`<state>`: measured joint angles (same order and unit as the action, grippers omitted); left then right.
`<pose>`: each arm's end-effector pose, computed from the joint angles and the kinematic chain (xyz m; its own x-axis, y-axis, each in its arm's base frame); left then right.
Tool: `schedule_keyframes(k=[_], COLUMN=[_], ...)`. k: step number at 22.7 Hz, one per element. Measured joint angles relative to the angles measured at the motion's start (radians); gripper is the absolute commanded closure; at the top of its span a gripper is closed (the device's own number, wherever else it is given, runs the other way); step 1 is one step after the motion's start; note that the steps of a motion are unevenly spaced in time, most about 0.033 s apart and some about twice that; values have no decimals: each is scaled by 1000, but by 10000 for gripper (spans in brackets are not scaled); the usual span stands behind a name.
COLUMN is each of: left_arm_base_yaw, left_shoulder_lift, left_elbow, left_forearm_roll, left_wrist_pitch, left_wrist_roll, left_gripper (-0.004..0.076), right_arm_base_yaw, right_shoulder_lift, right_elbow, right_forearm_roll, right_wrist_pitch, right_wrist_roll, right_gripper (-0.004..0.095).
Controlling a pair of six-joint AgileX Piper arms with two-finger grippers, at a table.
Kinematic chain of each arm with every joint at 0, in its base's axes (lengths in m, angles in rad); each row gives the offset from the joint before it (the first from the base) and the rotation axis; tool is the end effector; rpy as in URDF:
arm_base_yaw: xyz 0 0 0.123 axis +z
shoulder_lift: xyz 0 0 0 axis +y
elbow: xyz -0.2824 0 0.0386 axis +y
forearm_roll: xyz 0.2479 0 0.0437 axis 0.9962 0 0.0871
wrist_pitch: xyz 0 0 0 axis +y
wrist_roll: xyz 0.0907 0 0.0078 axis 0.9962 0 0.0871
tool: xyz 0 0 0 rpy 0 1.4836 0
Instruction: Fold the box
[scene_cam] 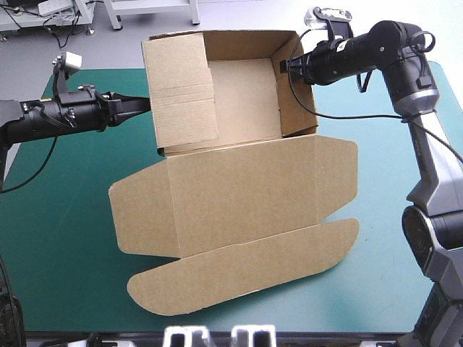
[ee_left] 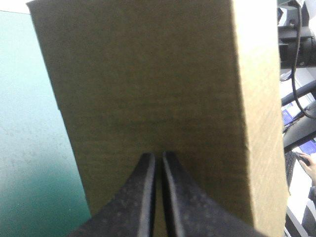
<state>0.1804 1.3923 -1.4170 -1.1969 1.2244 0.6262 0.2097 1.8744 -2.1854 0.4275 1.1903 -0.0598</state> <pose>0.2786 -0.0303 0.4299 -0.6666 -0.1643 -0.7271 0.5275 0.5853 -0.6158 0.3886 0.1186 0.4405 -0.7189 -0.0515 -0.6932 -0.3903 0.8551 0.3413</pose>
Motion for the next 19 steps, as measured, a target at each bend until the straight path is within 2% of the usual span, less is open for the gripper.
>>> schedule_keyframes(k=[3, 6, 12, 19], left_arm_base_yaw=[0, 0, -1, -1], left_shoulder_lift=[0, 0, 0, 0], left_elbow=[0, 0, -1, -1], left_forearm_roll=[0, -5, -7, -8], left_wrist_pitch=[0, 0, 1, 3], left_wrist_roll=[6, 7, 7, 10], left_gripper=[492, 426, 413, 413], right_arm_base_yaw=[0, 0, 9, 51], right_shoulder_lift=[16, 29, 36, 38], right_elbow=[0, 0, 0, 0], right_forearm_roll=[9, 13, 12, -46], right_wrist_pitch=[-3, -3, -13, -66], right_wrist_roll=[0, 0, -1, -4], right_gripper=[926, 924, 924, 924])
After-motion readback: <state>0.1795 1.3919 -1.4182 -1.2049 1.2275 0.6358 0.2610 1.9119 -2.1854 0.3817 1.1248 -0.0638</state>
